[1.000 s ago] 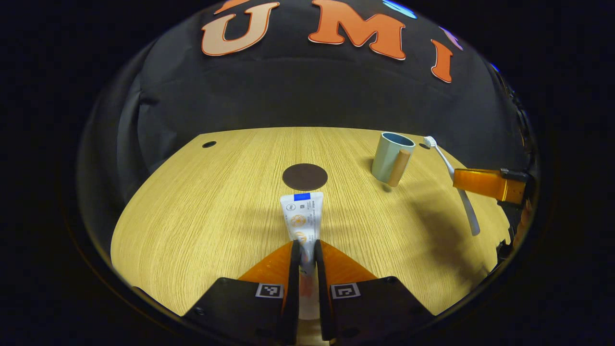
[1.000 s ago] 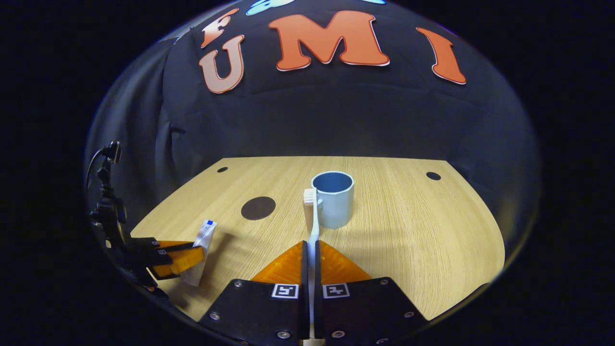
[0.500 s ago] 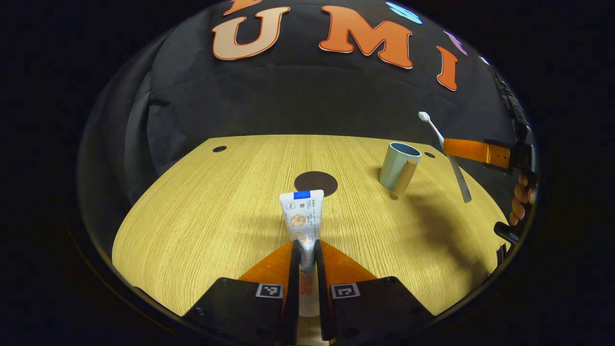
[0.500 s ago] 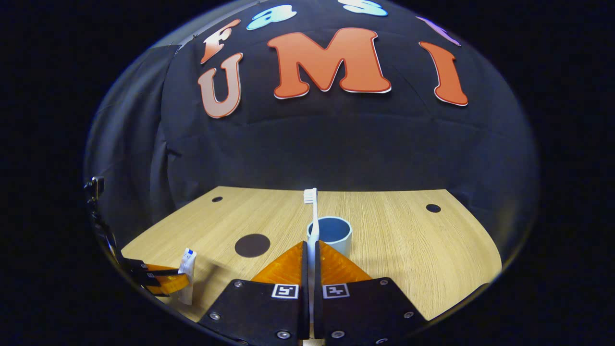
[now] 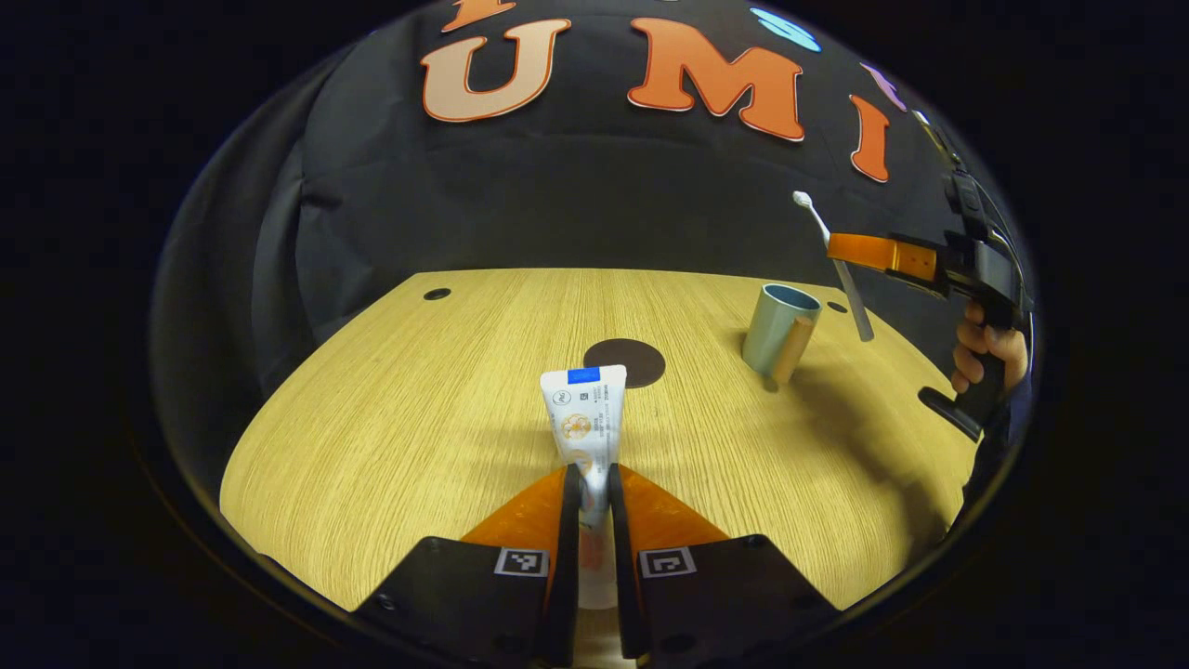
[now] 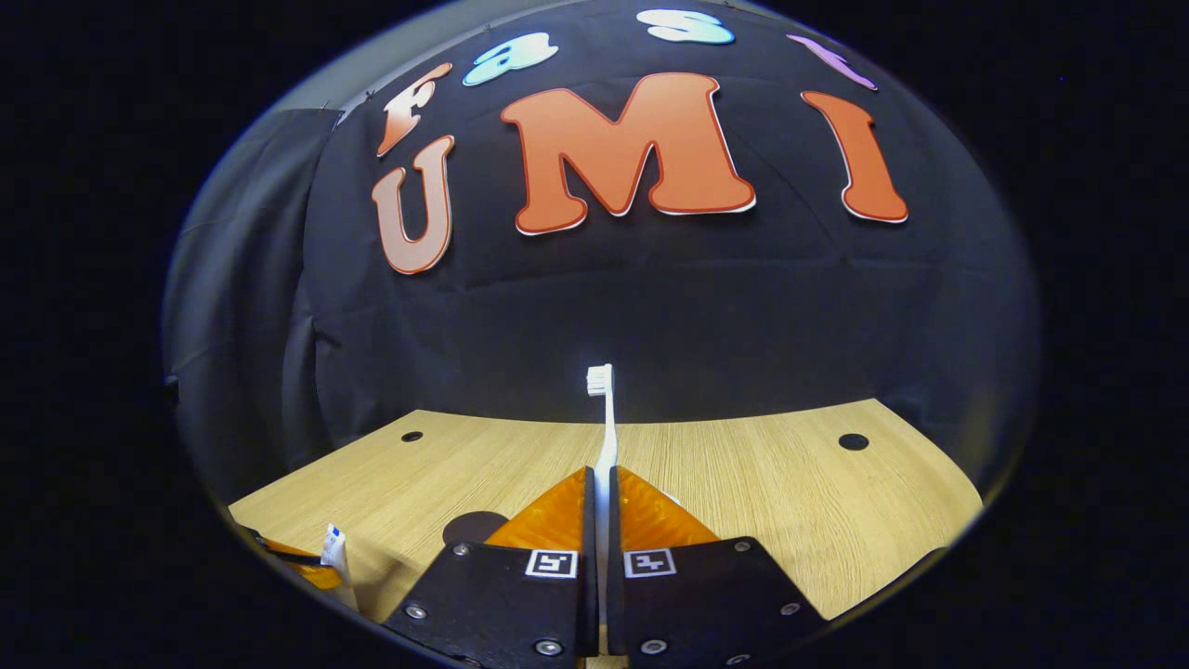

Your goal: Put the toothbrush and toothpaste on the desktop into the cup, then pick up the cup and place it on the coaster on the desktop.

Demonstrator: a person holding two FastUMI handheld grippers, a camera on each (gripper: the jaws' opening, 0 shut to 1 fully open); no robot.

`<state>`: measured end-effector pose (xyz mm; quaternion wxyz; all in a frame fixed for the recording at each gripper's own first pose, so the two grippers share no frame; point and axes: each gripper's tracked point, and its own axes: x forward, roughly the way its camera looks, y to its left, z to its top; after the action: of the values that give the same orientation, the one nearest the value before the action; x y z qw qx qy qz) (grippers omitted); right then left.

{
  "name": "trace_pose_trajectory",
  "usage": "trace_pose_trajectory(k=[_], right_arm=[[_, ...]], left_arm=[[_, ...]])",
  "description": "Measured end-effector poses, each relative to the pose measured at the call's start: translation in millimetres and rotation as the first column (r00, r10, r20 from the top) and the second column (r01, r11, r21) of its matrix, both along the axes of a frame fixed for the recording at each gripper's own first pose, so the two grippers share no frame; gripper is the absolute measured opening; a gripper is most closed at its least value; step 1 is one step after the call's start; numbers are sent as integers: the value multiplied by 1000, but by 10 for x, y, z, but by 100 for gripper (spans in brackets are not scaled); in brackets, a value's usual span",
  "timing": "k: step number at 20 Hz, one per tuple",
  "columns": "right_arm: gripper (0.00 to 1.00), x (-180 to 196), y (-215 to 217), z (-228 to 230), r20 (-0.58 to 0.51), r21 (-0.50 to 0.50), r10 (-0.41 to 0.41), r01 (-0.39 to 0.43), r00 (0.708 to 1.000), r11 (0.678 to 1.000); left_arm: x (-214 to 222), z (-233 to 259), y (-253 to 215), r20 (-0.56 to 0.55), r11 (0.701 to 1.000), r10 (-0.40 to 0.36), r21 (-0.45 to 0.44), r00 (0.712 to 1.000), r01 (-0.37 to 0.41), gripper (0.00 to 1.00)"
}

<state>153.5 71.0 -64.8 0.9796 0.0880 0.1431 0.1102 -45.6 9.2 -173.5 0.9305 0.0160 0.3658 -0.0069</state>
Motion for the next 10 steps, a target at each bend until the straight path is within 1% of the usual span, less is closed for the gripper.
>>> trace_pose_trajectory(k=[3, 6, 10], right_arm=[[4, 166, 41, 59, 49, -3, 7, -7, 999, 1000], [4, 370, -6, 18, 83, -54, 4, 1, 997, 999], [4, 572, 50, 4, 111, -18, 21, -19, 994, 1000]], left_arm=[[-2, 9, -1, 5, 1000, 12, -2, 1000, -12, 22], [-1, 4, 32, 10, 1000, 21, -10, 1000, -21, 22], [-34, 20, 44, 20, 1000, 28, -9, 999, -28, 21]])
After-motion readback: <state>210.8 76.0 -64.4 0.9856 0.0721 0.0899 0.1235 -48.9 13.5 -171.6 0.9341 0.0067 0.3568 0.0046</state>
